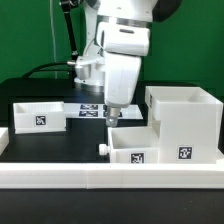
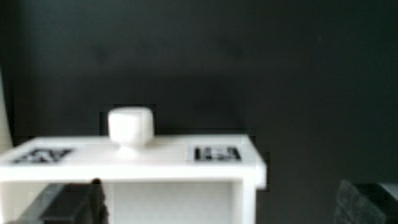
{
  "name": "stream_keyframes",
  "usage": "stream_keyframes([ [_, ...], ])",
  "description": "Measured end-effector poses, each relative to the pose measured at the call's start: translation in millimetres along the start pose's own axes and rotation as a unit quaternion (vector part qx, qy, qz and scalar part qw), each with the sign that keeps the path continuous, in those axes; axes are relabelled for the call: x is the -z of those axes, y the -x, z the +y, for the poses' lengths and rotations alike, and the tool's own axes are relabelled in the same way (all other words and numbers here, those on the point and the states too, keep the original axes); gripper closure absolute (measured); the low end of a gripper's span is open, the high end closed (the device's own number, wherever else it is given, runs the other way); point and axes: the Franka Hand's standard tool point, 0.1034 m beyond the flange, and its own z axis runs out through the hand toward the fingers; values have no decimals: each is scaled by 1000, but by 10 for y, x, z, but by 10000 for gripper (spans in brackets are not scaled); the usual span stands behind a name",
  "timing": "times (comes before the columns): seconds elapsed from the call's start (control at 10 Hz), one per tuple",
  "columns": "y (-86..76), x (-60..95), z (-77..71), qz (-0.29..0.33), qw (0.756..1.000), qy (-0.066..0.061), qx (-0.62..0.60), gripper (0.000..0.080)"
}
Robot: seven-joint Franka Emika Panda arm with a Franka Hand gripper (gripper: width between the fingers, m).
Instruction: Assemble drawer
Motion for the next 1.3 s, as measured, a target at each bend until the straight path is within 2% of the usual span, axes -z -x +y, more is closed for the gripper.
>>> stream_keyframes([
  [0.1, 95, -16, -7, 0, 1000, 1, 1, 151],
  [0.3, 75, -18, -7, 1, 1000, 1, 0, 151],
  [0.4, 175, -53, -27, 14, 1000, -3, 10, 151],
  [0.5, 271, -186, -66, 32, 999, -8, 24, 151],
  [0.6, 362, -285, -40, 52, 998, -12, 31, 151],
  [0.7, 470, -314, 6, 70, 997, -16, 30, 151],
  [0.8, 504, -355, 30, 87, 996, -17, 25, 151],
  [0.9, 476, -387, 38, 97, 995, -20, 24, 151],
  [1.0, 478, -420, 36, 115, 993, -30, 26, 151],
  [1.2, 459, -497, 143, 149, 988, -44, 20, 151],
  [1.3, 376, -506, 219, 150, 988, -45, 1, 151],
])
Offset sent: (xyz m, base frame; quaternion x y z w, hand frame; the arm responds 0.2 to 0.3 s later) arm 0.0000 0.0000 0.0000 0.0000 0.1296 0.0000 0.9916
